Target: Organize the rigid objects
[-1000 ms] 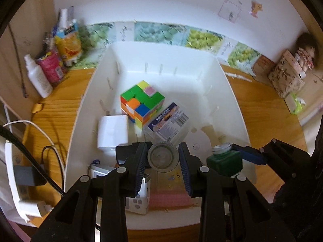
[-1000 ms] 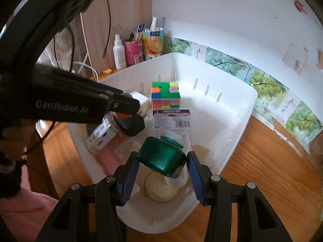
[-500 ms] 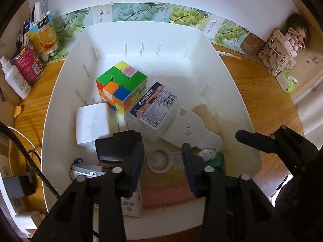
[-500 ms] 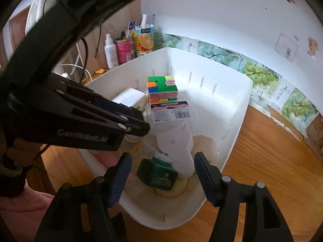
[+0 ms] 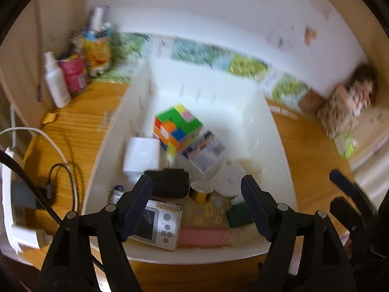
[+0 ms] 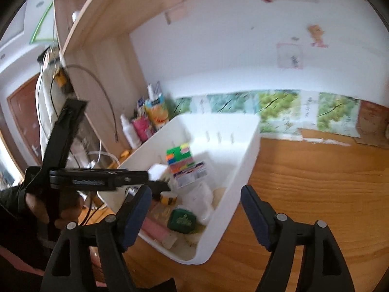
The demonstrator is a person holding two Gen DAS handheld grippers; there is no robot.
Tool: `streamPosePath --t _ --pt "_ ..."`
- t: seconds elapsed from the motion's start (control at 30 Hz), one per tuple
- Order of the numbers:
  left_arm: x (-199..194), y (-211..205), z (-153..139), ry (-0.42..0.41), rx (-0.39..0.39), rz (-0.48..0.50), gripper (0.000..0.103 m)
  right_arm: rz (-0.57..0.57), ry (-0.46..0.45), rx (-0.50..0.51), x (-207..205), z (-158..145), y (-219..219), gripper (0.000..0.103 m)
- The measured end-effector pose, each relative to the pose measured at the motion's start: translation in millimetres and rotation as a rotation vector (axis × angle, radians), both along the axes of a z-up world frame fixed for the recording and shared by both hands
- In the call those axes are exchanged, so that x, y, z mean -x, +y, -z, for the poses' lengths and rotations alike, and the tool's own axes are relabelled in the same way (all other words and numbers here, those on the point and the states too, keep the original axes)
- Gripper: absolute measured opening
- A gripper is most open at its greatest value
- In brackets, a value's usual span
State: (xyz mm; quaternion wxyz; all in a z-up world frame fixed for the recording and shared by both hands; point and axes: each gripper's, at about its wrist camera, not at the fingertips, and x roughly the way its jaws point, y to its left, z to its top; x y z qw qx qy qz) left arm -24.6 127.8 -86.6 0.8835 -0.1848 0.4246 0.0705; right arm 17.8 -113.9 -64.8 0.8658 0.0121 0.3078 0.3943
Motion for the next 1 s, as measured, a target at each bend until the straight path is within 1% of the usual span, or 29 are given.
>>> streamPosePath --t 0.03,0.13,0.23,0.3,0.33,0.37,0.43,0.47,0.53,0.57,0.6,0.67,0.7,0.8,0.83,0.9,0.93,1.0 --pt "4.2 0.3 -5.5 -0.025 0.003 -0.024 0.079 0.007 0.003 -0.012 -0.9 -1.7 -5.0 0.08" --pt "17.4 -3.6 -22.8 -0.089 -0.013 -0.098 0.079 0.031 0.021 -0.038 -2.9 -6.8 -19.9 0.08" --pt "31.5 -15.7 -39.2 -0.12 -0.031 -0.15 0.08 0.049 0.044 -0.055 -1.6 -12.7 -35.7 0.081" --pt "38.6 -26.3 -48.2 -0.132 -0.035 -0.161 0.08 0.093 0.016 -0.067 5.1 -22.1 -51.6 0.082" --pt "42.7 -35.2 -54.1 -0.137 -0.044 -0.161 0.08 0.117 0.005 -0.071 8.5 -27.3 -60.3 0.083" --pt "45.4 -42.7 -58.7 -0.14 -0.054 -0.163 0.08 0.136 0.006 -0.078 10.4 -33.8 -70.1 0.087" --pt "49.9 -61.2 -69.2 -0.149 -0.068 -0.157 0.083 0.165 0.029 -0.094 10.9 -46.5 -87.8 0.088" --pt "51.1 -68.8 -73.5 -0.151 -0.07 -0.154 0.086 0.174 0.042 -0.096 9.7 -50.7 -94.1 0.089" --pt "53.0 -87.4 -81.9 -0.149 -0.07 -0.15 0.09 0.19 0.083 -0.098 10.0 -61.9 -109.1 0.096" --pt "54.0 -95.5 -84.6 -0.147 -0.07 -0.143 0.094 0.206 0.091 -0.082 12.0 -67.0 -115.4 0.102" --pt "55.4 -104.0 -87.3 -0.146 -0.069 -0.136 0.099 0.221 0.088 -0.066 14.6 -70.0 -118.9 0.102" --pt "60.6 -123.3 -90.4 -0.148 -0.072 -0.118 0.101 0.254 0.072 -0.013 24.9 -75.1 -125.4 0.102" --pt "63.4 -130.5 -90.3 -0.146 -0.073 -0.114 0.102 0.268 0.074 0.034 32.5 -75.5 -126.9 0.102" --pt "72.8 -149.5 -83.7 -0.113 -0.079 -0.124 0.102 0.276 0.131 0.099 48.7 -69.7 -129.9 0.102" --pt "76.3 -155.5 -81.8 -0.101 -0.097 -0.139 0.102 0.265 0.152 0.121 55.0 -67.3 -130.8 0.102" --pt "83.6 -164.1 -81.5 -0.093 -0.131 -0.197 0.102 0.25 0.148 0.164 63.2 -67.0 -132.7 0.102" --pt "88.4 -165.7 -83.7 -0.109 -0.133 -0.237 0.102 0.246 0.139 0.178 67.3 -69.0 -136.0 0.102" --pt "92.3 -169.9 -90.6 -0.143 -0.141 -0.267 0.102 0.272 0.107 0.177 71.9 -76.2 -147.2 0.102"
